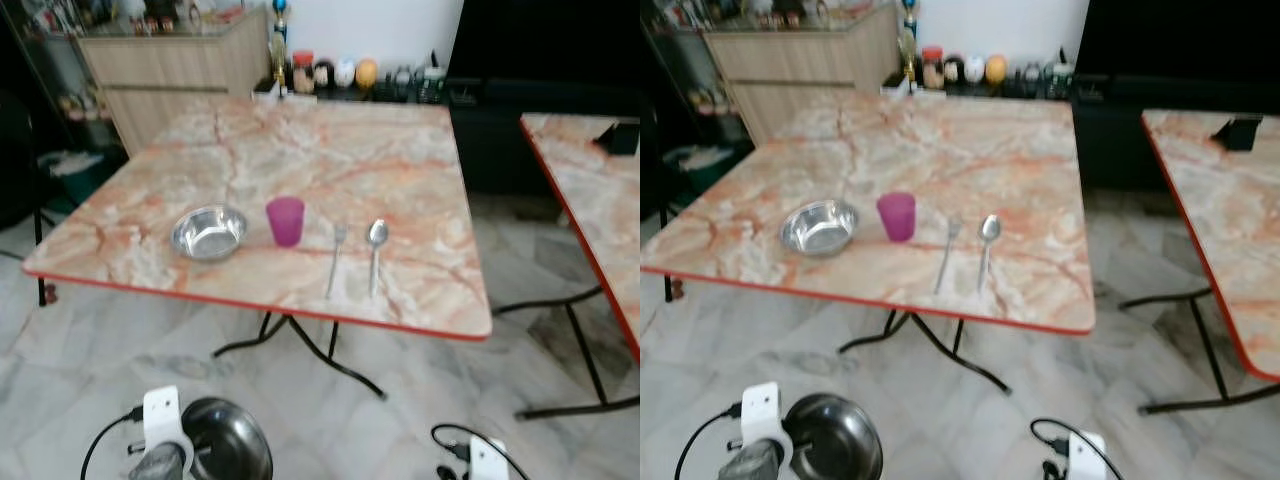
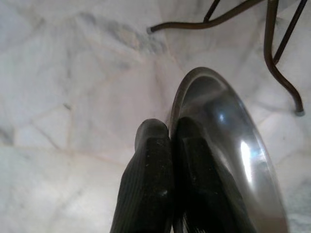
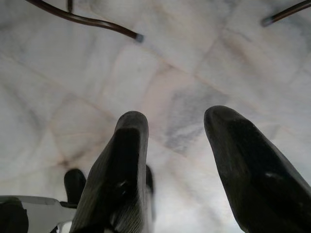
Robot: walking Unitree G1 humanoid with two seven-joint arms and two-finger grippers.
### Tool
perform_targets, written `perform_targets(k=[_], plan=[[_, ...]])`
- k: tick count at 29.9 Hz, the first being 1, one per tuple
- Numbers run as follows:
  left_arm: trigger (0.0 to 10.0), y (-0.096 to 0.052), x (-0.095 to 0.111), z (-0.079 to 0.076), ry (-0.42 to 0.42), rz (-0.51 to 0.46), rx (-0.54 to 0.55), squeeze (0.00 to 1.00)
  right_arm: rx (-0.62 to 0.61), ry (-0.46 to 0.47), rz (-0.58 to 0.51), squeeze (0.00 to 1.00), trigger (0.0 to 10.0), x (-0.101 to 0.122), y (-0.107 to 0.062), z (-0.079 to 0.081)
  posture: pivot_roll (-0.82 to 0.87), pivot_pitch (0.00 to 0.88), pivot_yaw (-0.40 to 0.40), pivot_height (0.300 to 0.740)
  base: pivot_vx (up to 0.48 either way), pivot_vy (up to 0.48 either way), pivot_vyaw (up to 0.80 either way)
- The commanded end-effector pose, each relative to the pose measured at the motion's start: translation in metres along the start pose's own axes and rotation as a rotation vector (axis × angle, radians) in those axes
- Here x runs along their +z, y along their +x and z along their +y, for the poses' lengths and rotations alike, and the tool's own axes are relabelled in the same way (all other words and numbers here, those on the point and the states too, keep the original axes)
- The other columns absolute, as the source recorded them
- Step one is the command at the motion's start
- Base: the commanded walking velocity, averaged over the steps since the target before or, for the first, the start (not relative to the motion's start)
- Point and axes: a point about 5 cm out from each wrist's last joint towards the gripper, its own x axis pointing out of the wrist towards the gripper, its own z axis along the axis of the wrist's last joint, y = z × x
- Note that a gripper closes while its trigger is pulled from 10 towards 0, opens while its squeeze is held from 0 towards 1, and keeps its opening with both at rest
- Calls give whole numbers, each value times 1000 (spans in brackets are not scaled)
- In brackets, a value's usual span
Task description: Setting the table
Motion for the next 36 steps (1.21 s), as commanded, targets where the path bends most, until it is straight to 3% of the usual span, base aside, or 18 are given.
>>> perform_targets(k=[1,31,36], plan=[[10000,0,-1,6,14,3,11,0,16,13,-6,0,10000,2,1,8,11,0,-20,740,0,-277,0],[10000,-1,-4,4,31,10,0,0,6,6,-19,0,10000,4,2,8,-6,0,3,740,0,-277,0],[10000,-2,-5,6,42,14,0,0,9,1,-15,0,10000,3,2,8,-8,0,9,740,0,-277,-667]])
